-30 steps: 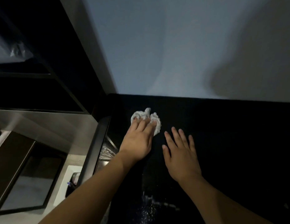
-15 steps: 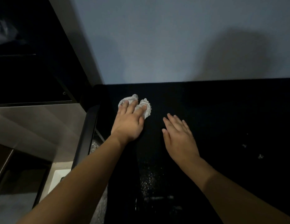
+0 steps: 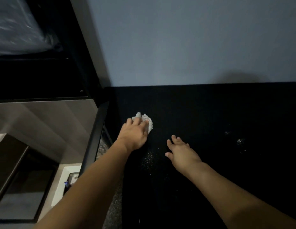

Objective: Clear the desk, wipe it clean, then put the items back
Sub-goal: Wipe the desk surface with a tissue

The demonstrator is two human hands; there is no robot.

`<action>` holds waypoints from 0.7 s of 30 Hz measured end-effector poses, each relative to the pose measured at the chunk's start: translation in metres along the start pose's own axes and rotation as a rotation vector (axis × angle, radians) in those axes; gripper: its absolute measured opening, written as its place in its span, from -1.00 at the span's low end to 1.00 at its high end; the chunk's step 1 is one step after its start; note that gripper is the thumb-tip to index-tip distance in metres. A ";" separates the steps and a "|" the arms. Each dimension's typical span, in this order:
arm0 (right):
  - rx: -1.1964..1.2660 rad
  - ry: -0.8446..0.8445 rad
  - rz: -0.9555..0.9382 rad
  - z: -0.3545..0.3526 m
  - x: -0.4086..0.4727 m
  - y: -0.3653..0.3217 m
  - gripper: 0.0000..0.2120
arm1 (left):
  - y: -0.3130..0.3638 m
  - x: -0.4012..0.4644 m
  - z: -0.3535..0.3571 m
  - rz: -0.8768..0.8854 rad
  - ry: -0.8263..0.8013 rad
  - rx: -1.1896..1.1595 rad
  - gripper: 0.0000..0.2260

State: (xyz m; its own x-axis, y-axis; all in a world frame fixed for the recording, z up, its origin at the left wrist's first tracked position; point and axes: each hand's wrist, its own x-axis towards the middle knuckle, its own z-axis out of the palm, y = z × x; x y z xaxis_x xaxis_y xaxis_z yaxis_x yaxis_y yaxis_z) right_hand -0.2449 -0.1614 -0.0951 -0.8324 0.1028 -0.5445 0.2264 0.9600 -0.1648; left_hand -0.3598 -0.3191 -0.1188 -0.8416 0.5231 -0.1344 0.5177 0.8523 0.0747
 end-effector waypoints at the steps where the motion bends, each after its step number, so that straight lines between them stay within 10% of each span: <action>1: -0.005 -0.007 -0.001 -0.001 0.000 0.000 -0.43 | 0.005 -0.013 -0.003 0.006 -0.018 -0.013 -0.56; 17: -0.204 0.007 0.121 0.007 -0.027 -0.014 -0.37 | 0.071 -0.220 0.009 0.166 -0.203 0.062 -0.73; 21: -0.226 -0.014 0.113 0.011 -0.037 -0.010 -0.35 | 0.083 -0.272 -0.009 0.083 -0.490 -0.278 -0.87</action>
State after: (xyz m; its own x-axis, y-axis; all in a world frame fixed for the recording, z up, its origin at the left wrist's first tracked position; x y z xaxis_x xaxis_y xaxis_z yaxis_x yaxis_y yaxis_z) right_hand -0.2107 -0.1783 -0.0826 -0.8011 0.2107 -0.5603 0.1972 0.9766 0.0852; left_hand -0.0893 -0.3902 -0.0673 -0.5963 0.5805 -0.5544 0.4630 0.8129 0.3532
